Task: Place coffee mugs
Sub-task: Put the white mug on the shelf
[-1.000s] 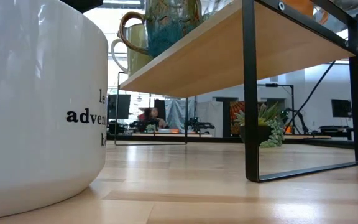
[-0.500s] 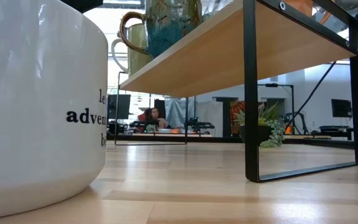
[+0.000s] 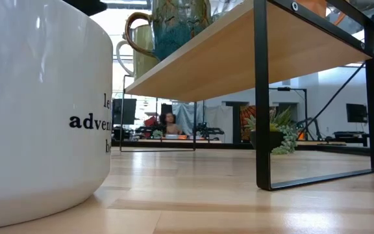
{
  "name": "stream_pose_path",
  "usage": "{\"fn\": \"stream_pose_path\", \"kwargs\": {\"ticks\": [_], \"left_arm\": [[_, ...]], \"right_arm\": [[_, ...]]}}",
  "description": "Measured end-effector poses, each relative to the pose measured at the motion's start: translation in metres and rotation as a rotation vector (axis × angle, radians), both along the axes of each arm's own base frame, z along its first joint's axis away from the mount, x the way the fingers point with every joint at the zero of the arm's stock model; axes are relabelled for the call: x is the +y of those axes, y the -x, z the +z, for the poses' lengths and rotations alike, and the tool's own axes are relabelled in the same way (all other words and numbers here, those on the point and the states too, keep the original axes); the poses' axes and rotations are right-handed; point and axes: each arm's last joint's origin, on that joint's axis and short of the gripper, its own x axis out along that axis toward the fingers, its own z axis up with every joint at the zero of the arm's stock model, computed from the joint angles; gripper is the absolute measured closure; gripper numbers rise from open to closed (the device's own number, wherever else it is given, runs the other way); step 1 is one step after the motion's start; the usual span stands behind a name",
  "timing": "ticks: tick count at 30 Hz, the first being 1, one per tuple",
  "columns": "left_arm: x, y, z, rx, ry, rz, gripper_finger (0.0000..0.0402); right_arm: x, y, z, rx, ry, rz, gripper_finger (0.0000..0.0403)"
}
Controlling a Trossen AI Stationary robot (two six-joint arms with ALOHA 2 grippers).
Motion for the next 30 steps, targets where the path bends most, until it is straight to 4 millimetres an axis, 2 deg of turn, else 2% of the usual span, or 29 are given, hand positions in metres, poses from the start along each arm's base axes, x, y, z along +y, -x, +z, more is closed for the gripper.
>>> {"fn": "stream_pose_path", "kwargs": {"ticks": [6, 9, 13, 22, 26, 30], "left_arm": [[0.000, 0.000, 0.000, 0.001, 0.000, -0.001, 0.0291], [0.000, 0.000, 0.001, -0.012, 0.001, 0.000, 0.0291], [0.000, 0.000, 0.002, -0.016, -0.003, 0.000, 0.0291], [0.000, 0.000, 0.002, -0.014, -0.047, 0.002, 0.0291], [0.000, 0.000, 0.002, -0.014, -0.047, 0.002, 0.0291], [0.000, 0.000, 0.002, -0.019, -0.013, -0.002, 0.0291]], "right_arm": [[-0.006, 0.047, -0.037, -0.093, -0.052, -0.112, 0.0284], [-0.011, 0.058, -0.060, -0.184, -0.091, -0.126, 0.0291], [-0.015, 0.058, -0.081, -0.391, -0.090, -0.033, 0.0299], [-0.017, 0.047, -0.104, -0.831, 0.077, 0.317, 0.0300], [-0.023, 0.045, -0.117, -0.898, 0.125, 0.359, 0.0300], [-0.030, 0.047, -0.114, -0.935, 0.120, 0.336, 0.0300]]}}
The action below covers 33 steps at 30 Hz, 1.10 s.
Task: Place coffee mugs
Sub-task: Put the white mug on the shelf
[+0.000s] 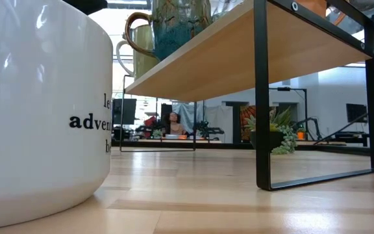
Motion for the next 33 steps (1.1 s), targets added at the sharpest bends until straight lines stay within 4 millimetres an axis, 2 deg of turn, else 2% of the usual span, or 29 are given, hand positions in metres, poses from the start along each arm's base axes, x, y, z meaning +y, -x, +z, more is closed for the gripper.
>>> {"fn": "stream_pose_path", "kwargs": {"ticks": [3, 6, 12, 16, 20, 23, 26, 30, 33], "left_arm": [[-0.005, -0.007, 0.002, -0.018, 0.054, -0.112, 0.0291], [-0.020, -0.019, 0.007, 0.047, 0.041, -0.258, 0.0291], [-0.063, -0.056, 0.026, 0.356, -0.081, -0.246, 0.0291], [-0.096, -0.072, 0.045, 0.545, -0.109, -0.270, 0.0291], [-0.124, -0.084, 0.052, 0.700, -0.095, -0.281, 0.0291], [-0.140, -0.096, 0.045, 0.794, -0.067, -0.255, 0.0281], [-0.149, -0.109, 0.027, 0.915, -0.018, -0.211, 0.0258], [-0.155, -0.128, 0.010, 0.998, 0.042, -0.188, 0.0220], [-0.155, -0.139, 0.004, 1.009, 0.066, -0.164, 0.0198]], "right_arm": [[-0.002, 0.001, 0.001, -0.005, -0.002, 0.004, 0.0300], [-0.002, 0.001, 0.000, 0.001, 0.001, -0.001, 0.0300], [-0.001, -0.002, -0.004, 0.039, 0.015, 0.001, 0.0300], [-0.001, -0.003, -0.005, 0.045, 0.017, 0.000, 0.0300], [-0.001, -0.004, -0.006, 0.051, 0.020, 0.000, 0.0300], [-0.001, -0.004, -0.008, 0.068, 0.015, 0.000, 0.0300], [-0.001, -0.003, -0.009, 0.077, -0.003, 0.000, 0.0300], [-0.001, -0.003, -0.011, 0.097, -0.013, -0.001, 0.0300], [-0.001, -0.003, -0.012, 0.106, -0.012, -0.002, 0.0300]]}}
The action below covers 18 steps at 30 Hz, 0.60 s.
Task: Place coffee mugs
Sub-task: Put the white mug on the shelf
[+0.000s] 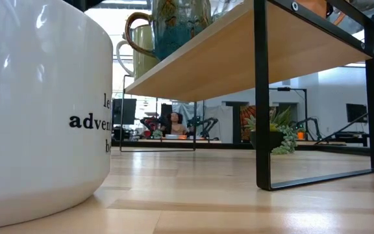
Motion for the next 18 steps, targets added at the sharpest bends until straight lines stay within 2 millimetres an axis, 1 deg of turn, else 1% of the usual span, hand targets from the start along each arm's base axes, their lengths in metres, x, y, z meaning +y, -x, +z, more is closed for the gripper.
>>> {"fn": "stream_pose_path", "kwargs": {"ticks": [4, 8, 12, 14, 18], "left_arm": [[0.005, -0.009, 0.003, -0.007, 0.103, 0.067, 0.0185], [0.011, -0.010, 0.001, 0.036, 0.144, 0.120, 0.0184], [0.012, -0.015, -0.007, 0.084, 0.181, 0.142, 0.0184], [0.008, -0.019, -0.013, 0.106, 0.218, 0.156, 0.0184], [0.004, -0.023, -0.029, 0.192, 0.254, 0.196, 0.0184]], "right_arm": [[0.000, 0.000, -0.001, 0.007, 0.003, 0.000, 0.0300], [0.000, 0.000, -0.001, 0.009, 0.004, 0.000, 0.0300], [0.000, 0.000, -0.001, 0.013, 0.006, 0.000, 0.0300], [0.000, 0.000, -0.001, 0.013, 0.006, 0.000, 0.0300], [0.000, 0.000, -0.001, 0.015, 0.008, 0.000, 0.0300]]}}
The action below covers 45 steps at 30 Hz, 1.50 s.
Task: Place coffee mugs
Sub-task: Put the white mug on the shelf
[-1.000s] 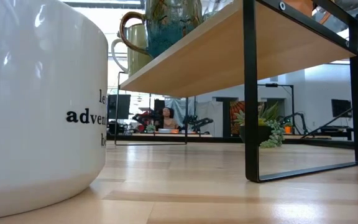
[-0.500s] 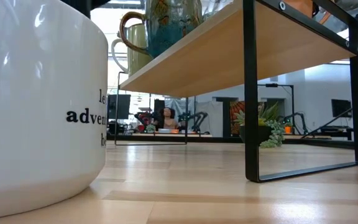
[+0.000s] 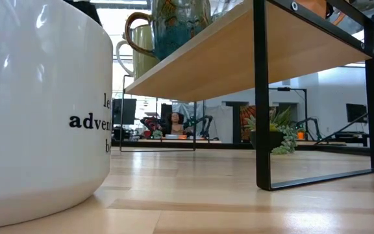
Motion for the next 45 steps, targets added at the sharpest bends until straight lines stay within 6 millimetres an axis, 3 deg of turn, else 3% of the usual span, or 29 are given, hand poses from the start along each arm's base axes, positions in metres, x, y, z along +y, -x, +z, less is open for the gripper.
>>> {"fn": "stream_pose_path", "kwargs": {"ticks": [4, 13, 17, 23, 30, 35, 45], "left_arm": [[-0.004, -0.004, -0.012, 0.050, 0.035, 0.008, 0.0184], [-0.002, -0.004, -0.019, 0.083, -0.005, 0.063, 0.0197], [0.000, -0.002, -0.020, 0.102, -0.026, 0.070, 0.0252], [0.003, 0.003, -0.029, 0.133, -0.026, 0.083, 0.0380], [0.005, 0.006, -0.030, 0.156, -0.008, 0.061, 0.0397], [0.005, 0.006, 0.001, 0.105, -0.012, 0.024, 0.0399], [0.005, -0.005, 0.114, -0.271, -0.145, -0.099, 0.0401]], "right_arm": [[0.001, -0.001, -0.001, 0.007, 0.004, 0.000, 0.0300], [0.002, -0.006, -0.004, 0.031, 0.013, 0.000, 0.0300], [0.003, -0.007, -0.004, 0.031, 0.013, -0.001, 0.0300], [0.003, -0.007, -0.005, 0.032, 0.014, -0.003, 0.0300], [0.003, -0.007, -0.004, 0.030, 0.013, -0.003, 0.0300], [0.003, -0.007, -0.004, 0.029, 0.013, -0.004, 0.0300], [0.003, -0.007, -0.004, 0.029, 0.012, -0.004, 0.0300]]}}
